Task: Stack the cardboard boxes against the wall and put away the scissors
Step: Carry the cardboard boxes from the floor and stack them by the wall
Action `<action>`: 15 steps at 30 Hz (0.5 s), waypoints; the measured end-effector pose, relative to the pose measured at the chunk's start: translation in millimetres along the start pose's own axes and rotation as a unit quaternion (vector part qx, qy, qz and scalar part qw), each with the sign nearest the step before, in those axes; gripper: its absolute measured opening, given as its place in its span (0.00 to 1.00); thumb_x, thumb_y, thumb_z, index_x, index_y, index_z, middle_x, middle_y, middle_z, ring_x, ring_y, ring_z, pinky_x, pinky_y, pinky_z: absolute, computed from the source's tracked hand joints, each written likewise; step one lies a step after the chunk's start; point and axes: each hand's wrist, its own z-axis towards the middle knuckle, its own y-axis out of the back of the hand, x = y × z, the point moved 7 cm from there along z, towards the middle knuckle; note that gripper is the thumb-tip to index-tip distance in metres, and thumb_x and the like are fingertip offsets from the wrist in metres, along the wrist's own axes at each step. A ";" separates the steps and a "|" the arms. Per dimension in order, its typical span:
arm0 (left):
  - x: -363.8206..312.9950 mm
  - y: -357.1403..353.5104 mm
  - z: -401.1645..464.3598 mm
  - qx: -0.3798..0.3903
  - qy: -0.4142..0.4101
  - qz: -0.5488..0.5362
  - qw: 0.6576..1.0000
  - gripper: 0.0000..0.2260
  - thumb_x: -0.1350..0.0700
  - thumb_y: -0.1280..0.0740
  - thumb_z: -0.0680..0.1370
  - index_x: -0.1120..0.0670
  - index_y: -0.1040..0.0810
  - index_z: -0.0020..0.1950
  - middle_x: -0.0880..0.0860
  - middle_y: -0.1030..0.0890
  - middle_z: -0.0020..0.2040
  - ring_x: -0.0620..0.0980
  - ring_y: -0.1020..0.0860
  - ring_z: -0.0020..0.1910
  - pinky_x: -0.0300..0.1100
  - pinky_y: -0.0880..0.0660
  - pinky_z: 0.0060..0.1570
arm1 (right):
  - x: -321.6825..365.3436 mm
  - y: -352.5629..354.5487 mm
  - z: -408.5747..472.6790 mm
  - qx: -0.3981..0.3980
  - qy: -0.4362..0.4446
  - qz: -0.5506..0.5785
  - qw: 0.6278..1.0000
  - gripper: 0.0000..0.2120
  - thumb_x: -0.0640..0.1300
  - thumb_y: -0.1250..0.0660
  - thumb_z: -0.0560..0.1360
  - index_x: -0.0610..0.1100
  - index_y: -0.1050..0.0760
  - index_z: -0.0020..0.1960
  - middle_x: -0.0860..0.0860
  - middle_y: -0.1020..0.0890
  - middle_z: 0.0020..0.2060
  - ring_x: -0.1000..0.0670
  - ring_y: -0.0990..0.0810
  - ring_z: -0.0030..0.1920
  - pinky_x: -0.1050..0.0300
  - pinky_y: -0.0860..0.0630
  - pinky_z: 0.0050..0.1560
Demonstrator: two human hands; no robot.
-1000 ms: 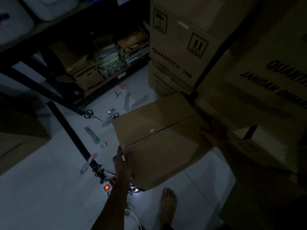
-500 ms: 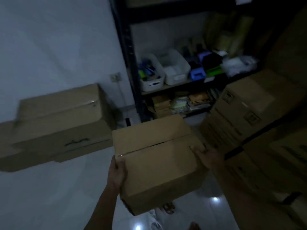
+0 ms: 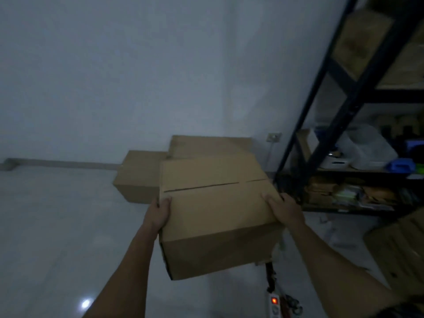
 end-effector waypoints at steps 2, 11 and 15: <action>16.6 58.6 12.2 -0.013 0.024 -0.031 0.999 0.27 0.41 0.40 0.80 0.57 0.32 0.73 0.60 0.27 0.69 0.61 0.27 0.65 0.53 0.27 0.62 | 50.9 -45.2 -5.7 0.012 0.030 0.002 0.999 0.44 0.76 0.40 0.69 0.49 0.34 0.76 0.45 0.30 0.73 0.40 0.30 0.70 0.47 0.33 0.67; 82.1 239.5 75.8 -0.074 0.057 -0.073 0.993 0.25 0.42 0.38 0.79 0.52 0.31 0.73 0.57 0.26 0.68 0.59 0.25 0.62 0.55 0.27 0.63 | 207.0 -214.3 -5.7 0.068 0.053 0.031 0.996 0.24 0.56 0.29 0.75 0.37 0.22 0.60 0.40 0.21 0.60 0.39 0.23 0.62 0.57 0.34 0.51; 100.7 302.9 136.8 -0.082 0.064 -0.071 0.992 0.23 0.45 0.39 0.81 0.54 0.31 0.72 0.58 0.27 0.68 0.58 0.25 0.61 0.50 0.27 0.59 | 271.0 -285.5 5.3 0.094 0.073 0.030 0.992 0.31 0.63 0.32 0.74 0.40 0.26 0.66 0.41 0.23 0.65 0.40 0.24 0.63 0.53 0.29 0.58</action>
